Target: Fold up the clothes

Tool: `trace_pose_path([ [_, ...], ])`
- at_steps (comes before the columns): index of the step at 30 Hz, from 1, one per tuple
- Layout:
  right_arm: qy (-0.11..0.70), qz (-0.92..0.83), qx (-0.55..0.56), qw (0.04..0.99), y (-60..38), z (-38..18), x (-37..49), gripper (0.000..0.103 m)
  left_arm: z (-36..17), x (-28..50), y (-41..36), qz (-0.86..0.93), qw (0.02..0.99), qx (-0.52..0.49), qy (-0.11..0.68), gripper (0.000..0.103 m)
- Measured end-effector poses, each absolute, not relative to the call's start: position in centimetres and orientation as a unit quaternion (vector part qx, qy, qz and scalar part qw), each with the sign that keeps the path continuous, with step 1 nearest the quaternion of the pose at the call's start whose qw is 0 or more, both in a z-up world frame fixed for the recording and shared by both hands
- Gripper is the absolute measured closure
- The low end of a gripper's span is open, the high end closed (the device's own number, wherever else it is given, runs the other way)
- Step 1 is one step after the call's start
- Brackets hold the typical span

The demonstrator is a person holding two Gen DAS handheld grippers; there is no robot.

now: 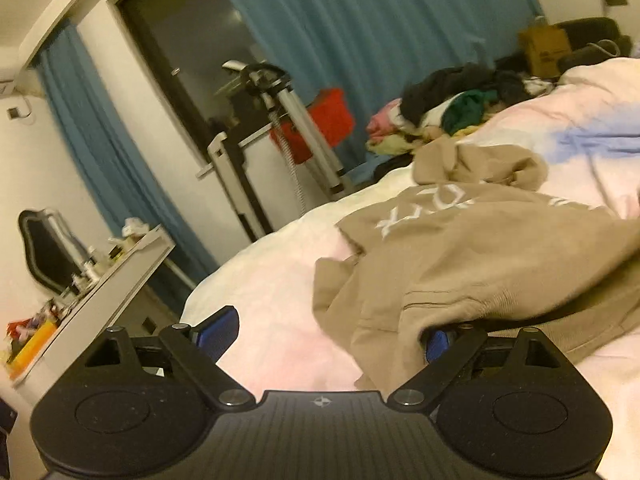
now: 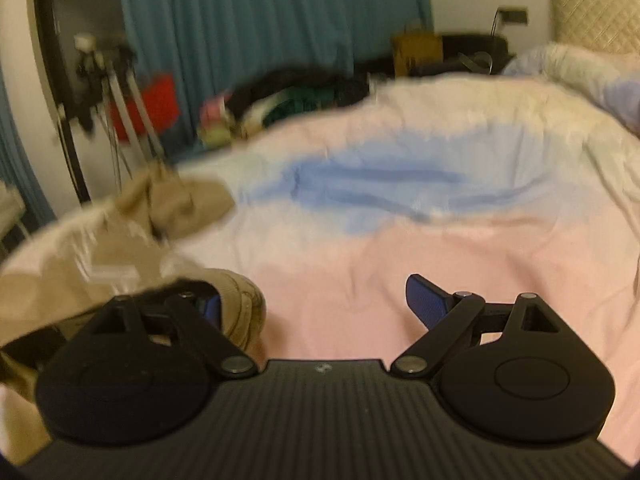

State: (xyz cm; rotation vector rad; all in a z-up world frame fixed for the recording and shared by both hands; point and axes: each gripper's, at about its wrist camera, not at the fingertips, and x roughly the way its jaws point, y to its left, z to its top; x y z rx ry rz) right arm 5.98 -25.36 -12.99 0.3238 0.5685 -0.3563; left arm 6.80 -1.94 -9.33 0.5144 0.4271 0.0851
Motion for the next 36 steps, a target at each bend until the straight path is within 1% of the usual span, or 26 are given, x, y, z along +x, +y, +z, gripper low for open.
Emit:
trace_pose_path([
  [3, 0.325, -0.167, 0.141, 0.92, -24.7, -14.6, 7.2, 0.013, -7.8, 6.4, -1.1, 0.056, 0.958, 0.205, 0.192, 0.009],
  [4, 0.328, -0.166, 0.137, 0.92, -24.6, -14.7, 7.3, 0.013, -7.1, 6.1, -0.7, 0.06, 0.963, 0.187, 0.184, 0.008],
  [7, 0.296, -0.173, 0.133, 0.93, -24.4, -13.8, 6.6, 0.013, -4.7, 4.5, -0.3, 0.08, 0.974, 0.144, 0.154, 0.008],
  [12, 0.19, -0.181, 0.126, 0.957, -24.0, -8.8, 4.6, 0.013, 0.2, 2.1, 0.9, 0.116, 0.985, 0.08, 0.096, 0.006],
  [16, 0.085, -0.161, 0.101, 0.978, -23.2, -0.8, 2.8, 0.013, 6.6, 0.9, 2.9, 0.129, 0.991, 0.02, 0.034, 0.006],
  [18, 0.034, -0.147, 0.09, 0.984, -22.7, 4.5, 2.0, 0.013, 10.1, 0.2, 3.6, 0.131, 0.991, -0.004, -0.003, 0.005],
  [23, -0.054, -0.124, 0.082, 0.987, -23.0, 16.9, -0.2, 0.013, 21.5, -2.7, 4.4, 0.106, 0.989, -0.009, -0.098, 0.001],
  [28, -0.12, -0.099, 0.086, 0.984, -24.1, 27.6, -3.9, 0.013, 31.7, -6.4, 4.9, 0.077, 0.983, 0.005, -0.169, 0.0],
  [31, -0.151, -0.084, 0.083, 0.981, -24.8, 32.5, -6.2, 0.013, 36.9, -8.1, 4.8, 0.059, 0.977, 0.015, -0.206, 0.0],
  [33, -0.167, -0.076, 0.08, 0.98, -25.3, 35.4, -7.5, 0.013, 39.6, -8.9, 4.4, 0.048, 0.975, 0.018, -0.216, 0.0],
  [36, -0.176, -0.08, 0.068, 0.979, -25.9, 38.2, -8.1, 0.013, 41.6, -8.2, 3.6, 0.027, 0.978, 0.019, -0.205, 0.0],
])
